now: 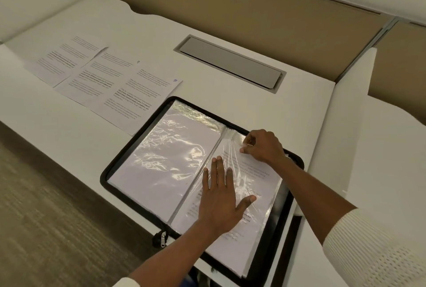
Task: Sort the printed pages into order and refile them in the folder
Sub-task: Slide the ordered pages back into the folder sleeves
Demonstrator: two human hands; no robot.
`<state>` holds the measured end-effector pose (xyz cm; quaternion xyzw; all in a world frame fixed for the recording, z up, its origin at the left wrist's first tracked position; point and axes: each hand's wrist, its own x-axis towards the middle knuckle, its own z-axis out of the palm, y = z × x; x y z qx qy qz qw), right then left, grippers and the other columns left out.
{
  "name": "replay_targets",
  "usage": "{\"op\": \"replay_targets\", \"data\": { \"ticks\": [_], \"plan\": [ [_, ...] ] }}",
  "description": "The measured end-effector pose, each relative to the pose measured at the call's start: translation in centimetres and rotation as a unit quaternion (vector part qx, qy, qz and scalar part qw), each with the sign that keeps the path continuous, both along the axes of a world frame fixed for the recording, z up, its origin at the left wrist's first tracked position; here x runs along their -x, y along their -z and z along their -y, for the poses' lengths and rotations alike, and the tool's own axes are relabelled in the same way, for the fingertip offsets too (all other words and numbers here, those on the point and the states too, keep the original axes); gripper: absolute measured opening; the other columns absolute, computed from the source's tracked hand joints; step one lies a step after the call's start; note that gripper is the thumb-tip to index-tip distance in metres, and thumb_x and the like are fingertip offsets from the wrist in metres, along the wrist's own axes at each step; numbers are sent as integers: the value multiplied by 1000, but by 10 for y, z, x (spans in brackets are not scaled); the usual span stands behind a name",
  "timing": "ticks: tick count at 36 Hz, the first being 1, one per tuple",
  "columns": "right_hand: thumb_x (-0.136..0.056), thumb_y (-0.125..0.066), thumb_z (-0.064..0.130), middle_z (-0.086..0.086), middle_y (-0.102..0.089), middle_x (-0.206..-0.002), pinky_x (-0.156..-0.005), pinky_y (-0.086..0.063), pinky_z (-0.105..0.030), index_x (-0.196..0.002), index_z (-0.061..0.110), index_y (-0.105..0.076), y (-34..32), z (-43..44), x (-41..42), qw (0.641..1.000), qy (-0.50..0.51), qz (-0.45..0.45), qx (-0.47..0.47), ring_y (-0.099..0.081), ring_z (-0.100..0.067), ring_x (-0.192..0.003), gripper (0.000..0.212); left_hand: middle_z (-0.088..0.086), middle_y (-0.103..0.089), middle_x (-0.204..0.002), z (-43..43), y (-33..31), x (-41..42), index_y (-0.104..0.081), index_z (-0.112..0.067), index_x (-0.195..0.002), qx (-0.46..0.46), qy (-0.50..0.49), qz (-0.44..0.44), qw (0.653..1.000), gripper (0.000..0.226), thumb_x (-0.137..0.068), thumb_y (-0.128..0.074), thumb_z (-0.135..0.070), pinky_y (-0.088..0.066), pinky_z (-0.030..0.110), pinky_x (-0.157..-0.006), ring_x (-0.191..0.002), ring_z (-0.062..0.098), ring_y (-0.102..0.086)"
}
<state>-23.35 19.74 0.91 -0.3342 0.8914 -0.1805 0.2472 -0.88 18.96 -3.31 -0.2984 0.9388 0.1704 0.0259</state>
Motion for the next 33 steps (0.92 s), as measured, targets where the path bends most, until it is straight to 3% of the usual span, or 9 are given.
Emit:
{"op": "replay_targets", "data": {
  "ticks": [5,9,14,17,20,24,26,28,33],
  "plan": [
    [-73,-93,39,2,-71,-94,-73,-47,-32,-92,23,-70,-21,-6,9,992,-1,-48,-117,-67,-22,-89,34,14,23,-173,1,0,-1,-16,-13,-168,5,9,1,1000,109,-93,-16,-91,14,53,-126,-158,27,30],
    [-71,-94,43,-2,-68,-98,-82,-54,-37,-104,20,-67,-27,-12,18,984,18,-74,-159,-68,-28,-95,48,12,29,-171,1,-2,-1,-10,-14,-169,2,17,16,1000,109,-92,-13,-91,11,54,-127,-156,27,34],
    [-83,-84,39,3,-46,-76,-100,-40,-45,-96,17,-56,-32,-20,15,973,38,-123,-192,-53,-24,-84,38,12,28,-172,0,-1,-2,-12,-13,-169,3,11,10,1000,109,-93,-16,-91,10,53,-128,-157,26,32],
    [-87,-79,49,-1,-63,-96,-107,-35,-49,-94,19,-51,-34,-25,11,973,48,-111,-196,-56,-28,-98,42,12,25,-173,1,1,-1,-15,-13,-169,11,8,5,1000,108,-94,-18,-90,10,51,-128,-158,26,30],
    [-81,-80,62,-13,-56,-128,-108,-36,-53,-106,16,-64,-30,-30,5,975,45,-86,-198,-40,-38,-132,55,11,27,-172,2,2,-1,-14,-14,-169,9,8,11,1000,108,-93,-19,-90,9,51,-130,-157,25,31],
    [-75,-89,55,-15,-52,-126,-92,-43,-43,-96,18,-69,-22,-42,-9,990,81,-48,-101,-42,-35,-124,46,9,28,-172,2,1,-1,-13,-16,-169,7,7,13,1000,106,-93,-18,-90,9,49,-130,-157,24,32],
    [-75,-93,43,-12,-50,-122,-82,-47,-36,-92,19,-65,-22,-51,-20,992,125,-19,-6,-57,-30,-108,40,8,26,-173,3,2,-2,-14,-16,-169,3,8,9,1000,106,-94,-19,-90,9,48,-130,-158,23,31],
    [-75,-93,37,-8,-46,-122,-76,-53,-34,-103,21,-60,-21,-61,-31,985,158,-11,64,-65,-25,-89,46,8,25,-173,3,1,-3,-14,-16,-169,1,7,6,1000,105,-94,-20,-90,10,47,-129,-158,23,30],
    [-77,-93,28,-10,-49,-140,-104,-49,-45,-152,20,-29,-7,-79,-50,971,196,26,138,-54,-26,-123,98,7,28,-172,5,-1,-3,-10,-16,-169,-14,14,3,1000,103,-96,-24,-87,10,47,-129,-157,22,32]
  ]
}}
